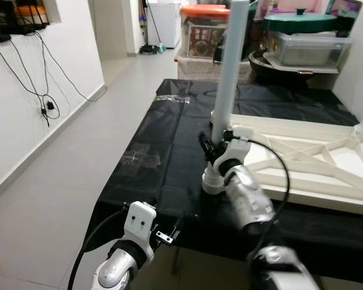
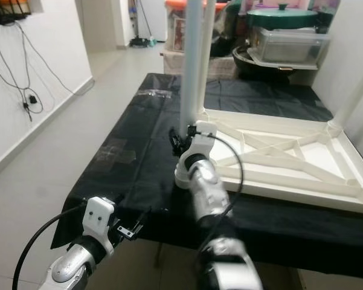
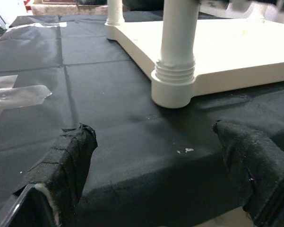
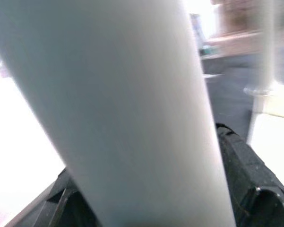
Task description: Building children table
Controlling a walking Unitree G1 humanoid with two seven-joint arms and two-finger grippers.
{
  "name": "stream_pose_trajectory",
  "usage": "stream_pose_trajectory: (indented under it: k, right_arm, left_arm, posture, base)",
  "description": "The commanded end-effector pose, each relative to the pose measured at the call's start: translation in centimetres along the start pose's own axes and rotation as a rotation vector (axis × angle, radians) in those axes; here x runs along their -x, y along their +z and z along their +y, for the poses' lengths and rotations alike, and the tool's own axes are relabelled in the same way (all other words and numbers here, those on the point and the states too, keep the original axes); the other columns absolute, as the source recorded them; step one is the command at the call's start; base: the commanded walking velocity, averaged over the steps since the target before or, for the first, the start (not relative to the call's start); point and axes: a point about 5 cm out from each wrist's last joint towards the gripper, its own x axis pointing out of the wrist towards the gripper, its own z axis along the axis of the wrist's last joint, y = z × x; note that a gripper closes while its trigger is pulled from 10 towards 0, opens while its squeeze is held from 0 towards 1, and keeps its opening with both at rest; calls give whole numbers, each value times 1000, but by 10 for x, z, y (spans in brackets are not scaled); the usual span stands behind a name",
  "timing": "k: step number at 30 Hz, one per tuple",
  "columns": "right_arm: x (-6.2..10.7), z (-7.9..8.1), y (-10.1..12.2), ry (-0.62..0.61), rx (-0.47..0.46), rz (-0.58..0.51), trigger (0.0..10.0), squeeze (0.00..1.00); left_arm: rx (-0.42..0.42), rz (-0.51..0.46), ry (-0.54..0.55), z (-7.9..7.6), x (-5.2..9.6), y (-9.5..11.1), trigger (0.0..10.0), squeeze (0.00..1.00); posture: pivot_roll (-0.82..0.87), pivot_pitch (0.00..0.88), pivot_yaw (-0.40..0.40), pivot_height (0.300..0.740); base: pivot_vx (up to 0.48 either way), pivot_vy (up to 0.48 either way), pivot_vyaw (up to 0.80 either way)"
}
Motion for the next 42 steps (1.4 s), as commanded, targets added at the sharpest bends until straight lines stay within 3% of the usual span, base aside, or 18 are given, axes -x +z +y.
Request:
stream_pose_trajectory:
  k: [1, 3, 5, 8, 14, 15, 16, 19, 21, 26, 28, 30, 31, 32, 33, 34, 38, 42]
  right_arm:
    - [-6, 19, -6, 251, 2, 84, 10000, 0]
    - [-2, 21, -5, 496, 58, 176, 10000, 0]
    - [-5, 27, -3, 630, 62, 226, 10000, 0]
    - [-12, 40, 0, 758, 58, 267, 10000, 0]
    - [-18, 52, -2, 842, 86, 306, 10000, 0]
    - [-22, 53, -5, 773, 118, 292, 0, 0]
    - [-26, 52, -7, 694, 137, 276, 0, 0]
    - [-28, 51, -9, 618, 170, 253, 0, 0]
    - [-29, 41, -11, 468, 199, 227, 0, 0]
    - [-28, 24, -11, 289, 195, 207, 0, 0]
    - [-26, 11, -11, 127, 174, 187, 0, 0]
    - [-26, 11, -11, 127, 174, 187, 0, 0]
    - [-16, -9, -13, -217, 162, 156, 0, 0]
    - [-2, -17, -17, -521, 122, 116, 0, 0]
    - [-2, -17, -17, -521, 122, 116, 0, 0]
    - [25, -18, -23, -882, 67, 76, 0, 0]
    - [27, -14, -24, -903, 53, 67, 0, 0]
    - [18, 7, -27, -877, 13, 23, 0, 0]
  left_arm:
    - [-4, 16, 0, 1, 0, -4, 10000, 0]
    - [-5, 15, -1, 1, -1, -4, 10000, 0]
    - [-6, 15, 1, 1, -1, -4, 10000, 0]
    - [-8, 13, 6, 0, -1, -4, 10000, 0]
    - [-11, 12, 10, 0, 0, -3, 10000, 0]
    - [-12, 13, 10, 0, 0, -3, 10000, 0]
    - [-12, 13, 10, 0, 0, -3, 10000, 0]
    - [-12, 14, 10, 0, 1, -3, 10000, 0]
    - [-10, 15, 8, -1, 1, -4, 10000, 0]
    - [-8, 16, 4, -1, 1, -5, 10000, 0]
    - [-7, 17, 2, -1, 1, -5, 10000, 0]
    - [-7, 17, 2, -1, 1, -5, 10000, 0]
    - [-5, 20, -3, -1, 1, -5, 10000, 0]
    - [-6, 22, -9, -1, 1, -6, 10000, 0]
    - [-6, 22, -9, -1, 1, -6, 10000, 0]
    - [-7, 24, -16, -1, 0, -7, 10000, 0]
    - [-7, 24, -17, -2, 0, -7, 10000, 0]
    - [-9, 24, -14, -2, 1, -7, 10000, 0]
  posture:
    - [108, 0, -35, 740]
    - [112, 0, -37, 740]
    - [126, 0, -46, 740]
    - [139, 0, -57, 740]
    - [147, 0, -61, 740]
    - [147, 0, -61, 740]
    - [146, 0, -61, 740]
    - [144, 0, -59, 740]
    - [139, 0, -54, 740]
    - [137, 0, -55, 740]
    - [134, 0, -53, 740]
    - [134, 0, -53, 740]
    - [103, 0, -33, 740]
    - [108, 0, -36, 740]
    - [108, 0, -36, 740]
    - [109, 0, -38, 740]
    - [109, 0, -38, 740]
    - [114, 0, -41, 740]
  base:
    - [0, 0, 0]
    - [0, 0, 0]
    - [0, 0, 0]
    - [0, 0, 0]
    - [0, 0, 0]
    - [0, 0, 0]
    - [0, 0, 0]
    - [0, 0, 0]
    - [0, 0, 0]
    - [0, 0, 0]
    - [0, 0, 0]
    - [0, 0, 0]
    - [0, 0, 0]
    - [0, 0, 0]
    - [0, 0, 0]
    - [0, 0, 0]
    - [0, 0, 0]
    - [0, 0, 0]
